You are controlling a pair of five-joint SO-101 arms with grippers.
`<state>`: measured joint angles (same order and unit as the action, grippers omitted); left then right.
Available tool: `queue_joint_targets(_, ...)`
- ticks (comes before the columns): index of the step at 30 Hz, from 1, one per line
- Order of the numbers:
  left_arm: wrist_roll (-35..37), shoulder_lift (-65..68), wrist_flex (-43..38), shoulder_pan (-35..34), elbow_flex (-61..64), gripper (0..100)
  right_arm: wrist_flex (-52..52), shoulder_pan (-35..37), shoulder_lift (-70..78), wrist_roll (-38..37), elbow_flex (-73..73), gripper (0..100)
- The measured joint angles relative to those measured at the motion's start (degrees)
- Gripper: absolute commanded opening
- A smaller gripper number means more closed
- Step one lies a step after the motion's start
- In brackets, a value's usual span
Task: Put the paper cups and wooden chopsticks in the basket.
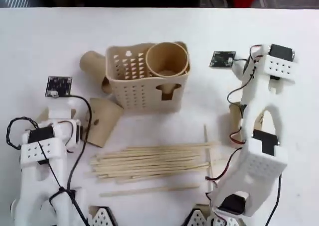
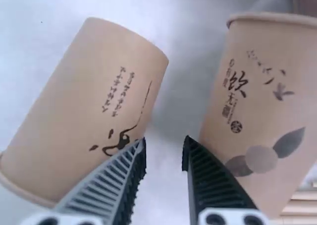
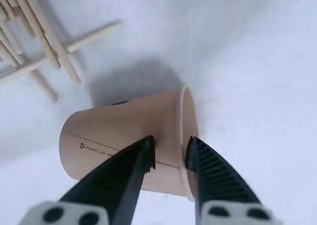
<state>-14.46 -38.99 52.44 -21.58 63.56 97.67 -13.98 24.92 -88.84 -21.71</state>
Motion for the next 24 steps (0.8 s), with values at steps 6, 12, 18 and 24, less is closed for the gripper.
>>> queue_joint_targets(6,0.0,0.0,0.0,0.0,0.0,14,0.0,-2.7,-0.7,0.0,0.7,12.7)
queue_joint_targets(12,0.0,0.0,0.0,0.0,0.0,14,0.0,-10.7,-0.8,-3.5,0.9,12.7)
queue_joint_targets(18,0.0,0.0,0.0,0.0,0.0,14,-0.1,-17.0,-1.8,-9.2,5.6,12.4)
queue_joint_targets(24,0.0,0.0,0.0,0.0,0.0,14,-0.1,-22.0,-2.2,-15.9,9.8,6.0)
